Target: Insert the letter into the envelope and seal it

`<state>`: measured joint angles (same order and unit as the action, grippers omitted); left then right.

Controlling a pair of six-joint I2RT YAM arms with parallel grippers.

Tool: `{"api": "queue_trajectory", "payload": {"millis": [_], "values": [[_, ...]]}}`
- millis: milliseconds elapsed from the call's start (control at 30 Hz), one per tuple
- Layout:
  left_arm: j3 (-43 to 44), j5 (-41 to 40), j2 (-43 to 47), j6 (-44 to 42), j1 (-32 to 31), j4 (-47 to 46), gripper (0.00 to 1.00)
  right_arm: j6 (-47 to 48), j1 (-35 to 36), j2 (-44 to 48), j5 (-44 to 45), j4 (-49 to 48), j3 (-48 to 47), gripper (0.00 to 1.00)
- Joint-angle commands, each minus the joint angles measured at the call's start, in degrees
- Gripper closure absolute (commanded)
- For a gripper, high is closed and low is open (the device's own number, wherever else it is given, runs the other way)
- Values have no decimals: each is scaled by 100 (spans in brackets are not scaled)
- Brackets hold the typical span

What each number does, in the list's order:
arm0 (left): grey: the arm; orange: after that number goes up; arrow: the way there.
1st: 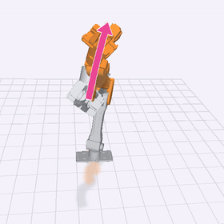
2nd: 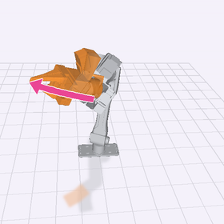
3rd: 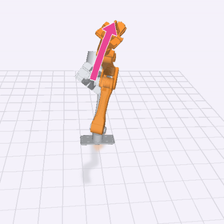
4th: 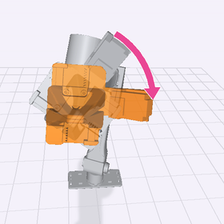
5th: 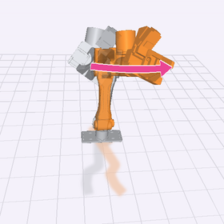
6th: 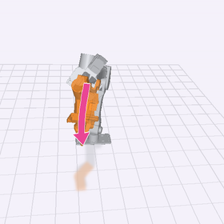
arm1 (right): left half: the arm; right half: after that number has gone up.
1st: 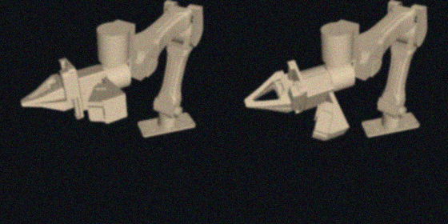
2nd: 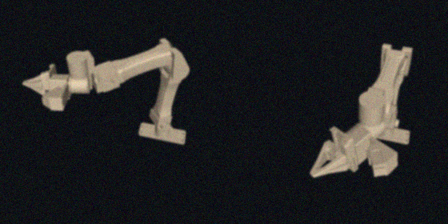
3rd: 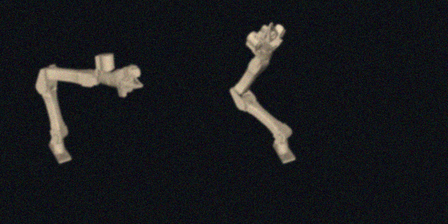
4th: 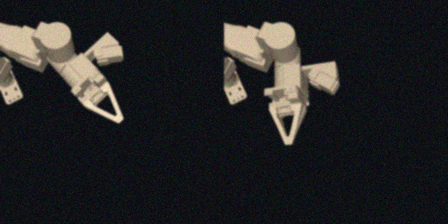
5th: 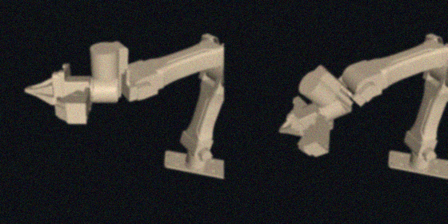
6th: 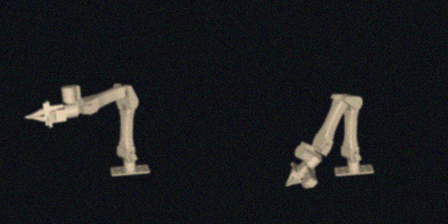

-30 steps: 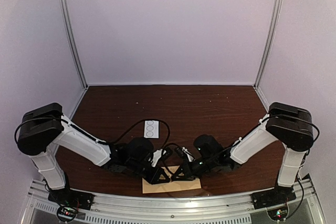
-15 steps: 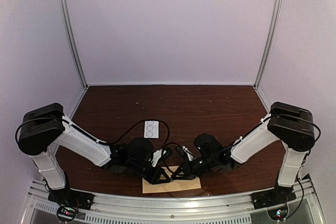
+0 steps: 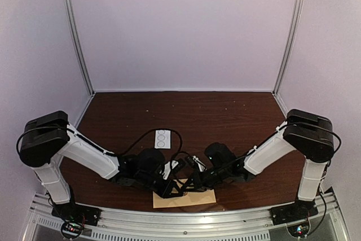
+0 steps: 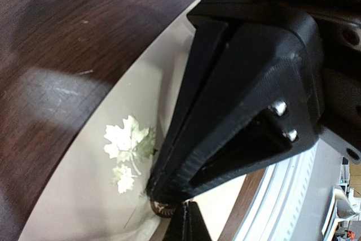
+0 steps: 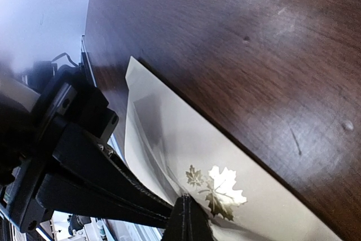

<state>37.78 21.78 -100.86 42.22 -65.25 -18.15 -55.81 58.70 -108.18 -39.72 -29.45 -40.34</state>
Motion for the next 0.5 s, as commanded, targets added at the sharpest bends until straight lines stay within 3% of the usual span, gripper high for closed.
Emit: {"api": "queue_trajectory", "payload": {"millis": [0,467], "values": [[-155,-145,6,39,-25,163,100,40,-63,8,294,110,75,100],[-200,-175,48,67,-29,147,100,-9,-122,177,489,287,488,100]]}}
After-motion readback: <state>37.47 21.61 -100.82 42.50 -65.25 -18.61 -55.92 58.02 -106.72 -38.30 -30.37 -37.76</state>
